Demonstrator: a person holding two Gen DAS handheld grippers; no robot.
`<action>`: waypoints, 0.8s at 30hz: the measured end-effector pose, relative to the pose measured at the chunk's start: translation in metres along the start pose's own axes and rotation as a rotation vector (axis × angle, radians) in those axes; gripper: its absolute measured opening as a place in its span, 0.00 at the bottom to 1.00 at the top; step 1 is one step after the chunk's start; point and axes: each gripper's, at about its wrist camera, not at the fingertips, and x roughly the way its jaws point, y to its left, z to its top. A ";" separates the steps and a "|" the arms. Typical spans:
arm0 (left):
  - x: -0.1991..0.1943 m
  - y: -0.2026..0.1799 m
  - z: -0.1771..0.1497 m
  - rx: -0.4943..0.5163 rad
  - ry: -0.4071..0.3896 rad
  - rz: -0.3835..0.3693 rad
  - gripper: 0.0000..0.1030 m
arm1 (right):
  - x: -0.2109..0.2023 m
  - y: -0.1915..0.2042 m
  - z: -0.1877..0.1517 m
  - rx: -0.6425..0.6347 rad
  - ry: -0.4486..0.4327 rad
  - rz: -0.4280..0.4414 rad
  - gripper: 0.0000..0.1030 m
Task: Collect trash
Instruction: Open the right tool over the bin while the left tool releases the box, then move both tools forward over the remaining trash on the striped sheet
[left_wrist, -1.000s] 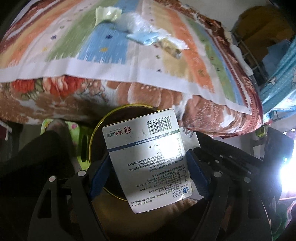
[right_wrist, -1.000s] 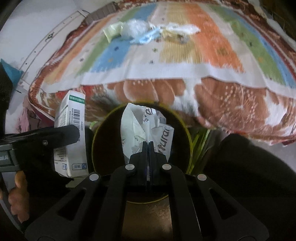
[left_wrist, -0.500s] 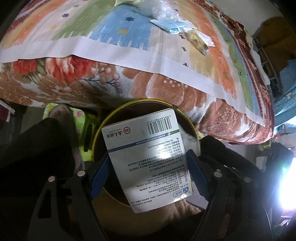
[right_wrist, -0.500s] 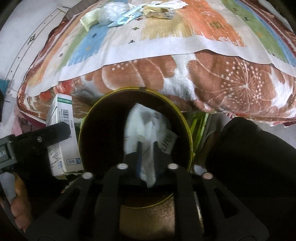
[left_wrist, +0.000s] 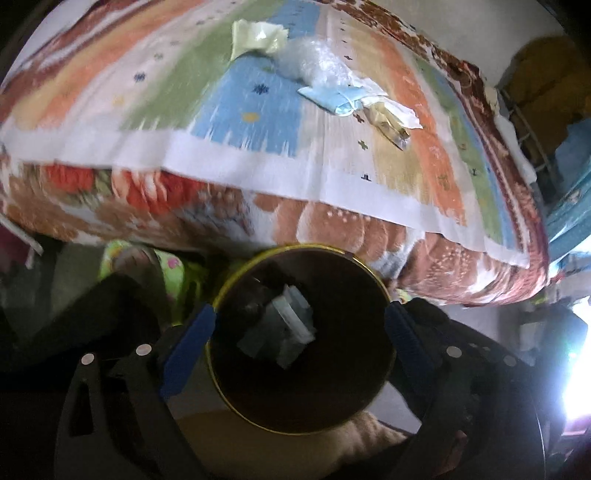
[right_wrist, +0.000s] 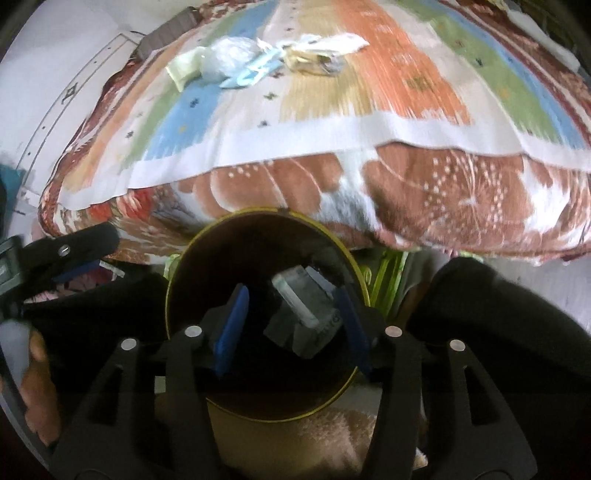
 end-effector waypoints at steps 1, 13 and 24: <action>-0.001 0.000 0.002 0.005 -0.003 0.002 0.89 | -0.002 0.002 0.003 -0.012 -0.007 -0.002 0.48; -0.037 -0.020 0.051 0.193 -0.177 0.110 0.94 | -0.039 0.020 0.044 -0.142 -0.132 -0.015 0.81; -0.043 -0.005 0.123 0.160 -0.235 0.028 0.94 | -0.042 0.029 0.093 -0.143 -0.203 0.047 0.91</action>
